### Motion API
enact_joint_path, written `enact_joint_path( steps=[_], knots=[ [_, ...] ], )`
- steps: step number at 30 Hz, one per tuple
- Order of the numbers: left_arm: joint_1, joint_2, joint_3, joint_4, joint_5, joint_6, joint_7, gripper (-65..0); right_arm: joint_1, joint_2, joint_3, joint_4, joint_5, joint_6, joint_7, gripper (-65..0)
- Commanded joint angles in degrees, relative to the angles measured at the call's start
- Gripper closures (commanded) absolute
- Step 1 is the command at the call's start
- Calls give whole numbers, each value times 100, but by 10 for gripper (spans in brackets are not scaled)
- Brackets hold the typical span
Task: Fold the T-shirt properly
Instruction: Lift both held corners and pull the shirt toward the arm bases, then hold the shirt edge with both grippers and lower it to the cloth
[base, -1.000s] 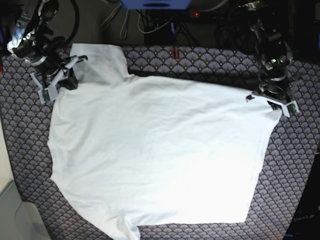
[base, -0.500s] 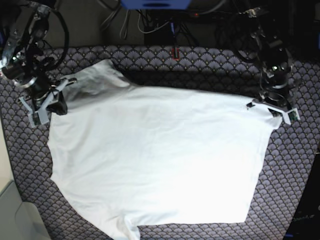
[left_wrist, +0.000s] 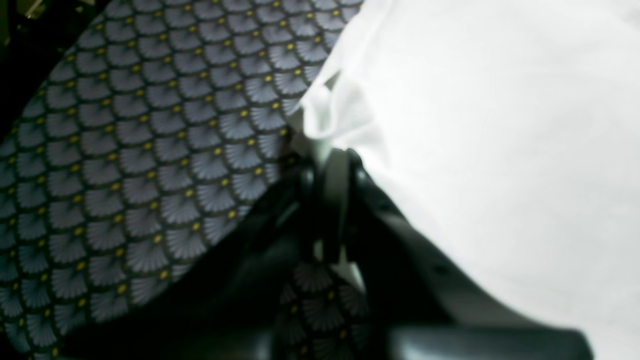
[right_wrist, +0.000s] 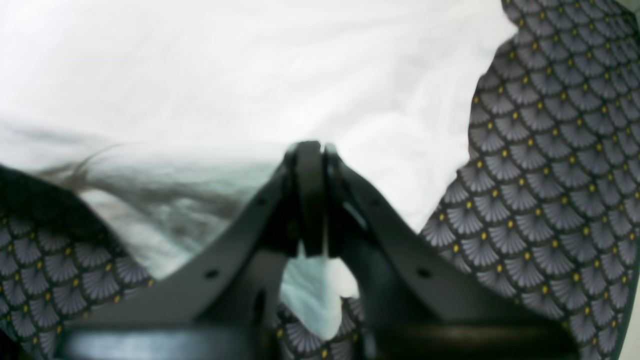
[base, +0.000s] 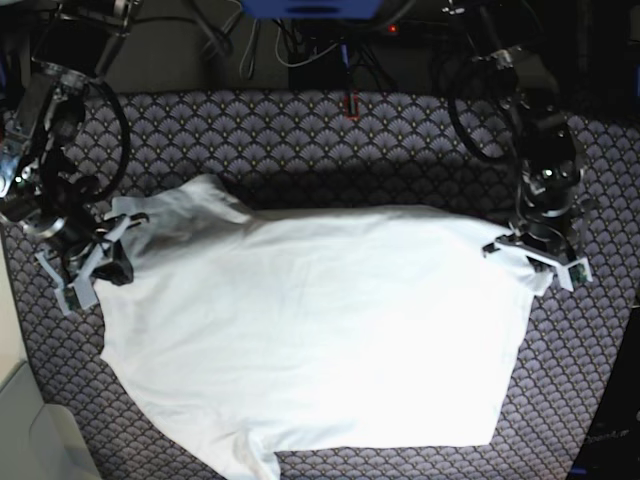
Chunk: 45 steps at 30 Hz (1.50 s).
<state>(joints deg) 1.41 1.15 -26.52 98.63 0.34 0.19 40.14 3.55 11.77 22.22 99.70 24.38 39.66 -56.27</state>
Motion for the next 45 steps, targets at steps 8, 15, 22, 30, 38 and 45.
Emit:
enact_joint_path(
  steps=[8, 15, 22, 30, 38, 45],
  knots=[
    [-585, -31, 151, -645, 6, 3, -98, -4, 827, 278, -424, -761, 37, 34, 155, 0],
    [-1068, -163, 142, -751, 6, 3, -98, -4, 1592, 322, -591, -1438, -465, 34, 172, 0],
    [-1306, -242, 134, -900, 6, 3, -98, -4, 1909, 348, -767, -2141, -658, 3, 761, 0],
    [-1517, -242, 134, -1533, -12, 3, -168, -4, 2374, 480, -934, -3196, -658, -6, 1253, 0],
    [-1904, -242, 134, -1903, -29, 3, -177, -4, 2999, 638, -1242, -3909, -658, -6, 1447, 0],
    [-2229, -233, 134, -1946, -29, 3, -177, -4, 3210, 621, -1259, -3935, -851, -181, 1667, 0]
  ],
)
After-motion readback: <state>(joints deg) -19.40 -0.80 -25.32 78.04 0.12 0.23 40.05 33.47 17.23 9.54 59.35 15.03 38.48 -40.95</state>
